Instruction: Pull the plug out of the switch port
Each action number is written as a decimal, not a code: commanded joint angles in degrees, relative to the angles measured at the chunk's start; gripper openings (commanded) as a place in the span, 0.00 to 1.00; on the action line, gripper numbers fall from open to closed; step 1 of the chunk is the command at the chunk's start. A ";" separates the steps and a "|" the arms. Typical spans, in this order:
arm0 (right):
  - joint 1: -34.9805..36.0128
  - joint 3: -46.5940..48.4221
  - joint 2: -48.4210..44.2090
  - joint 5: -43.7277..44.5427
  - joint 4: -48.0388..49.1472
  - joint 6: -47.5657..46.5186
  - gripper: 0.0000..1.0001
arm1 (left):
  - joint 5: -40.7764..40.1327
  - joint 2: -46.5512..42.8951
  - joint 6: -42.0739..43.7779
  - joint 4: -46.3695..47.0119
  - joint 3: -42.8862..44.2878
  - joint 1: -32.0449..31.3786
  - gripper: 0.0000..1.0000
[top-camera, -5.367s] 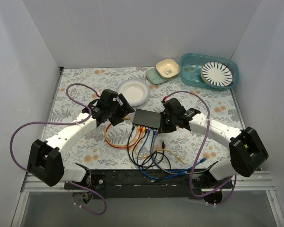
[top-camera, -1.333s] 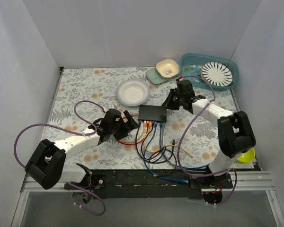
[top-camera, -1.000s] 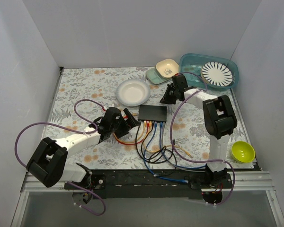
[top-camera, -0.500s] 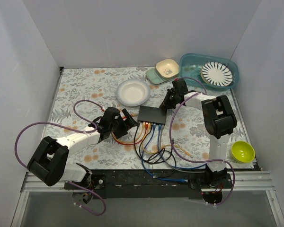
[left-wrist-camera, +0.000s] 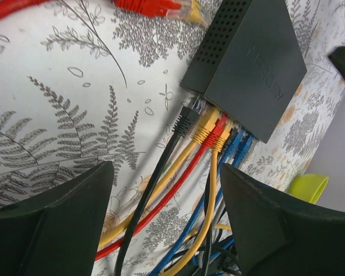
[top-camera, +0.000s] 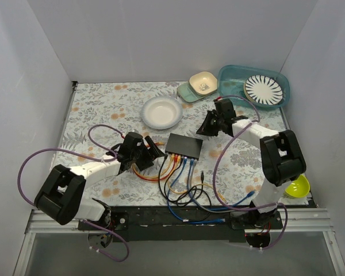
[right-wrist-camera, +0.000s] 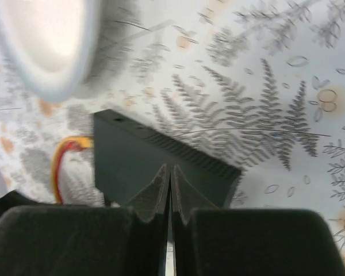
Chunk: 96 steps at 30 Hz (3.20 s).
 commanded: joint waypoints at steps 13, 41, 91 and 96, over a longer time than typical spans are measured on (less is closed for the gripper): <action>5.40 -2.25 4.14 -27.47 18.39 6.35 0.04 | 19.22 7.80 -0.18 21.34 -1.62 6.90 0.54; 5.40 -2.51 13.02 -25.10 8.63 3.98 0.04 | 20.19 25.64 2.89 33.91 1.37 8.48 0.38; 5.58 -1.90 12.67 -22.56 6.89 2.32 0.04 | 27.14 30.57 2.80 37.96 2.69 10.24 0.00; 7.59 0.65 7.41 -15.88 0.73 -4.01 0.04 | 27.32 30.65 3.33 37.87 2.16 10.24 0.00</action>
